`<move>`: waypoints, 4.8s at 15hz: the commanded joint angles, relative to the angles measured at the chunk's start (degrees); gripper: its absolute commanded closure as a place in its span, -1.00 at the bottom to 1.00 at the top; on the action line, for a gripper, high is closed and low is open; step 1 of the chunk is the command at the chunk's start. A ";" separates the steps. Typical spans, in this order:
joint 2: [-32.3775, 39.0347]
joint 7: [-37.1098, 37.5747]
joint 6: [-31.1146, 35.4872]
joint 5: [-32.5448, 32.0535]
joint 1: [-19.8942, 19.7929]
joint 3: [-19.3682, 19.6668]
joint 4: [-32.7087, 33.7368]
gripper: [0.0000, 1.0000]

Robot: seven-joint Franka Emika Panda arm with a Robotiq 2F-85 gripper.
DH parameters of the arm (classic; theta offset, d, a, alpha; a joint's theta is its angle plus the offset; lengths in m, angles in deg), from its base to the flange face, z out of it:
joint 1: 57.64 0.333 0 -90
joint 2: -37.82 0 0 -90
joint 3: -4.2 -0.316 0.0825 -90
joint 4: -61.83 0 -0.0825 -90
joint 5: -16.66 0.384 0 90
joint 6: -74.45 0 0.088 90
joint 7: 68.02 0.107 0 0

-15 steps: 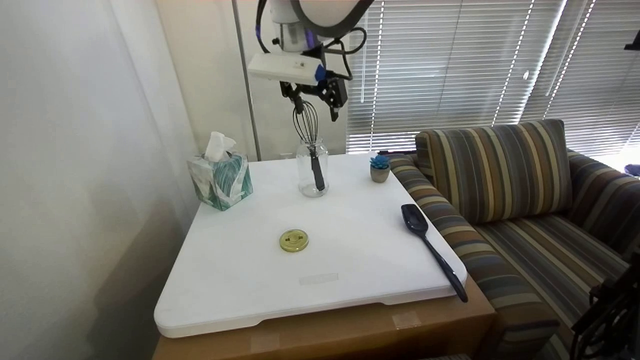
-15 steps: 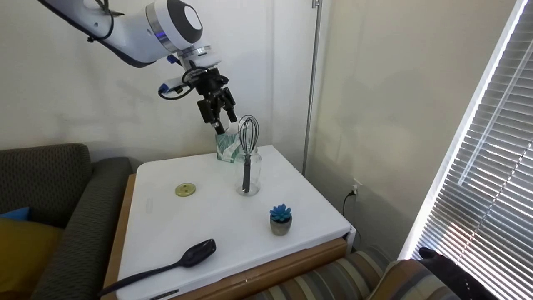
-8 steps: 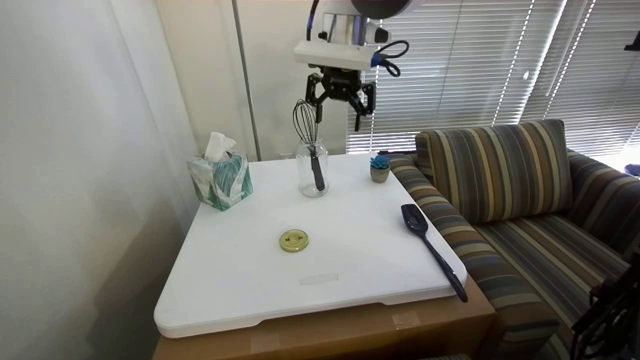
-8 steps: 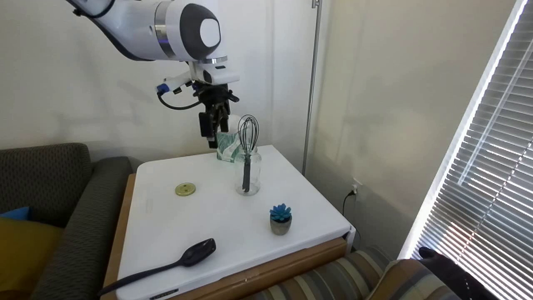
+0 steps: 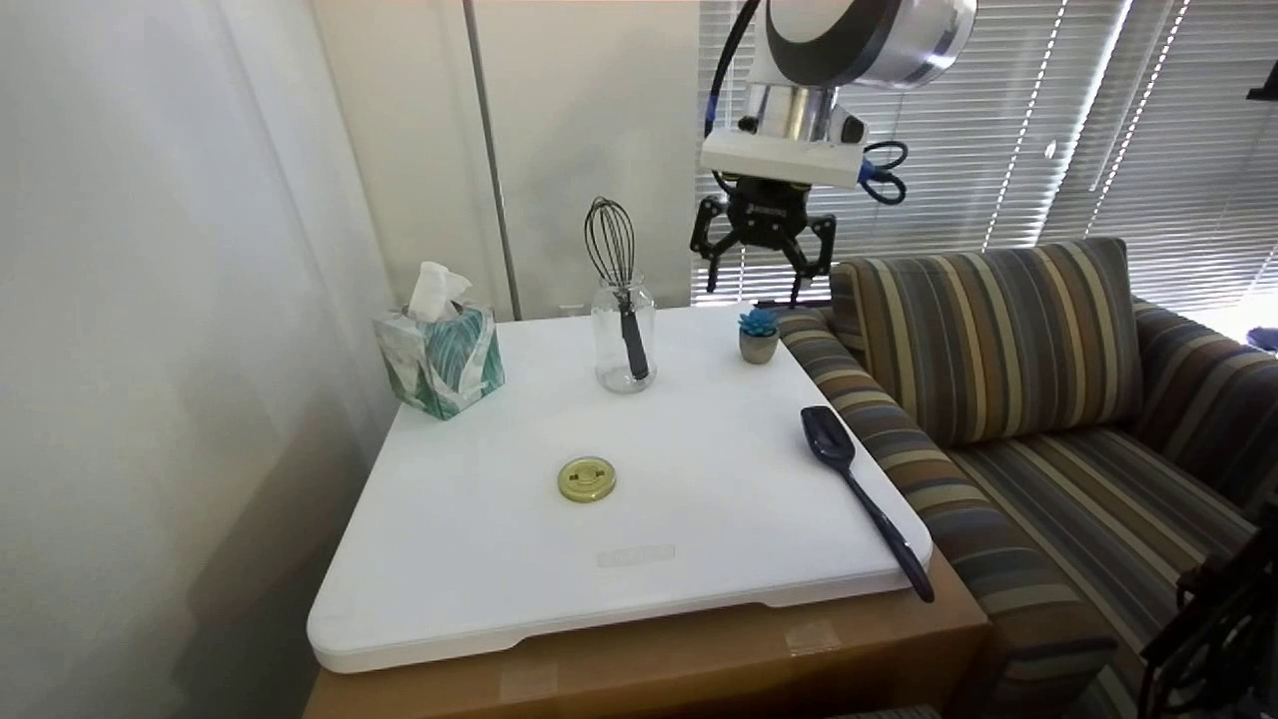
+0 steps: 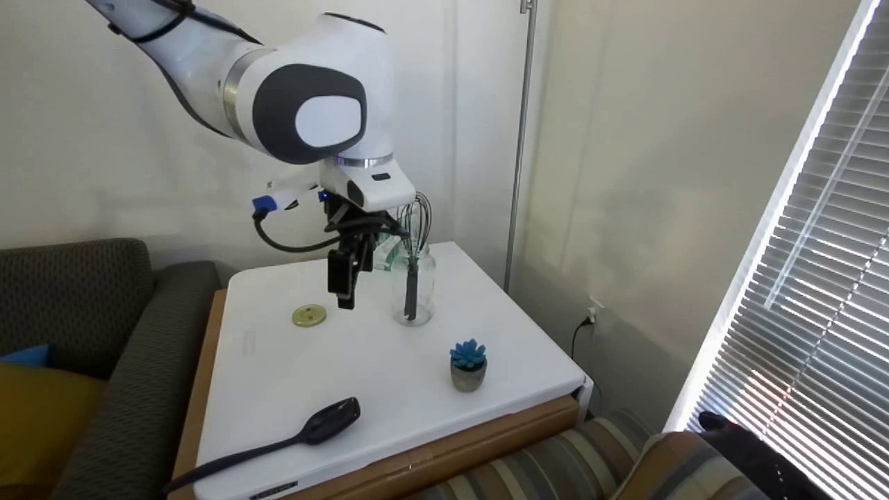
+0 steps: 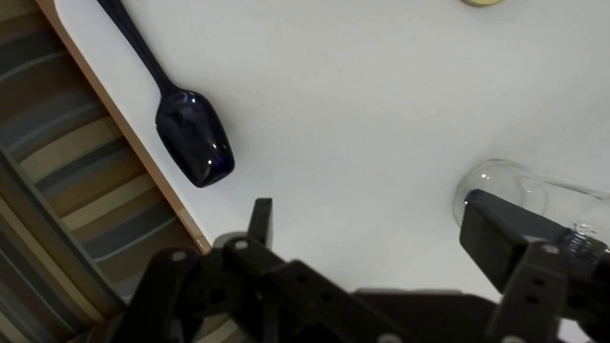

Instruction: Uncover the jar and put the whisk and the spoon inside the jar

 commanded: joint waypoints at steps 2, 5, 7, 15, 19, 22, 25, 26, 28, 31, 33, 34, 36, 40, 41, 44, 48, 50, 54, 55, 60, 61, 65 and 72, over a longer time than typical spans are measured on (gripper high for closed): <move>-3.94 -3.07 0.25 7.17 6.22 7.27 -7.40 -1.00; -3.20 -1.81 0.94 8.14 8.99 10.61 -9.22 -1.00; -1.99 -1.55 2.39 8.02 10.17 12.38 -9.97 -1.00; 5.52 -1.98 8.40 11.59 9.84 14.18 -7.09 -1.00; 10.26 0.87 9.76 12.59 10.78 15.67 -2.87 -1.00; 12.79 2.54 8.74 12.08 11.29 16.36 -0.29 -1.00; 14.54 4.29 4.60 12.18 11.48 16.22 2.38 -1.00; 14.79 5.12 2.89 12.18 11.56 16.24 3.03 -1.00; 15.18 7.33 -0.48 11.45 12.17 16.94 4.39 -1.00; 14.39 8.32 -5.44 11.07 12.01 16.98 5.29 -1.00; 13.84 9.09 -9.10 10.53 12.23 17.30 5.89 -1.00; 13.59 9.57 -10.91 10.25 12.39 17.49 6.15 -1.00; 13.52 9.93 -13.32 9.72 12.59 17.67 6.70 -1.00; 14.81 10.52 -13.92 9.20 12.72 17.93 7.75 -1.00; 15.26 10.74 -13.10 9.17 12.74 18.06 7.86 -1.00; 16.30 10.80 -12.13 9.06 12.43 18.27 8.31 -1.00; 18.07 10.96 -12.86 9.31 12.06 18.56 10.07 -1.00; 19.45 11.18 -13.46 9.50 11.87 18.56 11.26 -1.00; 21.58 11.68 -14.02 9.88 11.62 18.36 13.21 -0.85; 21.88 11.83 -14.12 9.90 11.62 18.37 13.62 -0.57; 22.02 12.53 -14.25 9.98 11.50 18.35 14.52 0.24; 22.04 12.60 -14.23 9.99 11.47 18.33 14.55 0.41; 22.08 12.99 -14.19 10.02 11.38 18.28 14.52 0.94; 19.89 13.66 -15.66 9.99 11.49 19.03 13.96 0.92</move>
